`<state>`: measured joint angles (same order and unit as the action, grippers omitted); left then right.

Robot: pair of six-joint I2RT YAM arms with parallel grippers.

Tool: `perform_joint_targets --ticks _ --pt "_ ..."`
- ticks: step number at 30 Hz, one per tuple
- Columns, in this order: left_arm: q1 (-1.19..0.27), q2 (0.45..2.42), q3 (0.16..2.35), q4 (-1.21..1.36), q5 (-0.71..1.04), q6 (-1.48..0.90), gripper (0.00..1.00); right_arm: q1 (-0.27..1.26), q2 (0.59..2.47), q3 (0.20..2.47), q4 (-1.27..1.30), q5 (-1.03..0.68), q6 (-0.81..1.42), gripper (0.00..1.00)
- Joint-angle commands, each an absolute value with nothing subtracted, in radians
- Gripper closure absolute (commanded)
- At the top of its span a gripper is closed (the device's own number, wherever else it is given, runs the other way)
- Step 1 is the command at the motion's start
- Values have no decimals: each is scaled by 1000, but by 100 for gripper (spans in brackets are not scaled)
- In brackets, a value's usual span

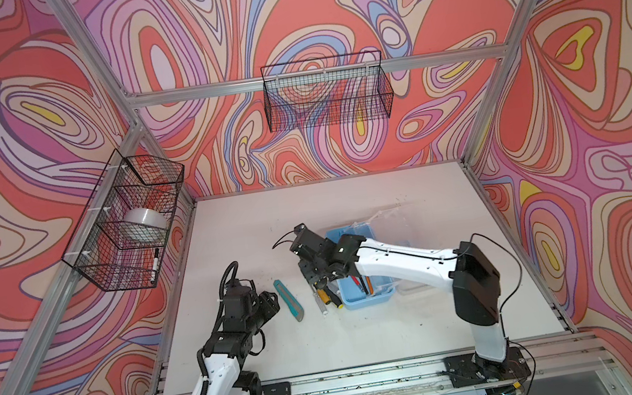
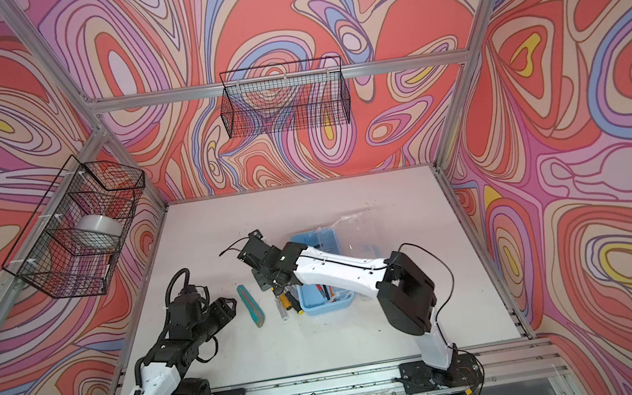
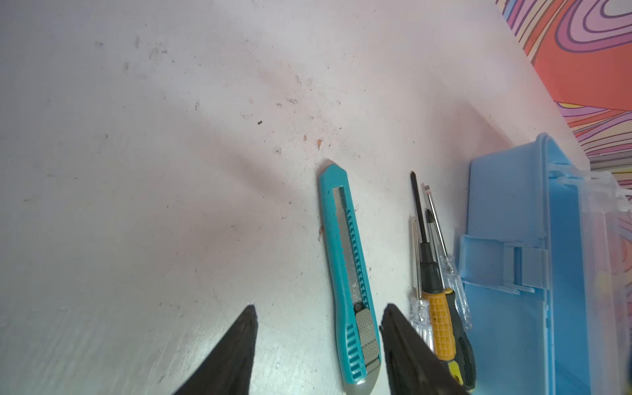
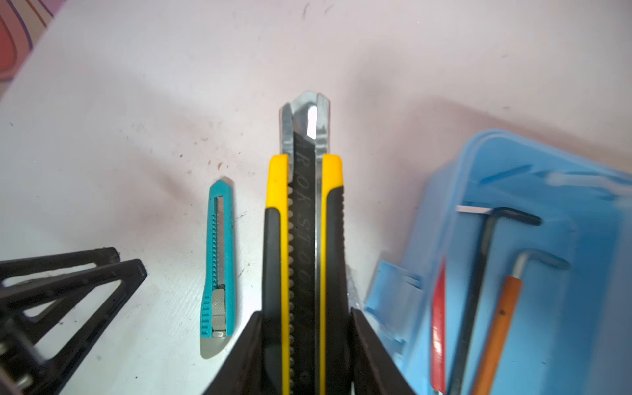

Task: Pack the tool kit
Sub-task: 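Carry the yellow-black utility knife over the blue box with the right gripper, then lower the knife into the blue box and open the right gripper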

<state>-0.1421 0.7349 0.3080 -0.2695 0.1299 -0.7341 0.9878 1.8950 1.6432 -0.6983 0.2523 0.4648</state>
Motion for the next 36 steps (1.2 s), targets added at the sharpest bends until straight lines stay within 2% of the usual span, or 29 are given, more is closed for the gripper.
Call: perform_joint_targets --ticks 1,9,21,29,32,36 --pt "-134 743 332 -272 115 -719 41 917 1743 1545 -730 326 490 65" --pt "-134 787 339 -225 128 -721 42 798 1552 1338 -779 318 521 65" --pt "-135 786 345 -239 123 -716 41 723 1571 1180 -703 305 532 63" --pt "-135 796 337 -227 125 -721 41 718 1622 1244 -717 339 515 38" --pt "-135 792 339 -229 131 -723 41 735 1618 1303 -733 358 481 38" --pt "-134 772 343 -240 129 -718 41 834 1654 1427 -743 396 440 41"
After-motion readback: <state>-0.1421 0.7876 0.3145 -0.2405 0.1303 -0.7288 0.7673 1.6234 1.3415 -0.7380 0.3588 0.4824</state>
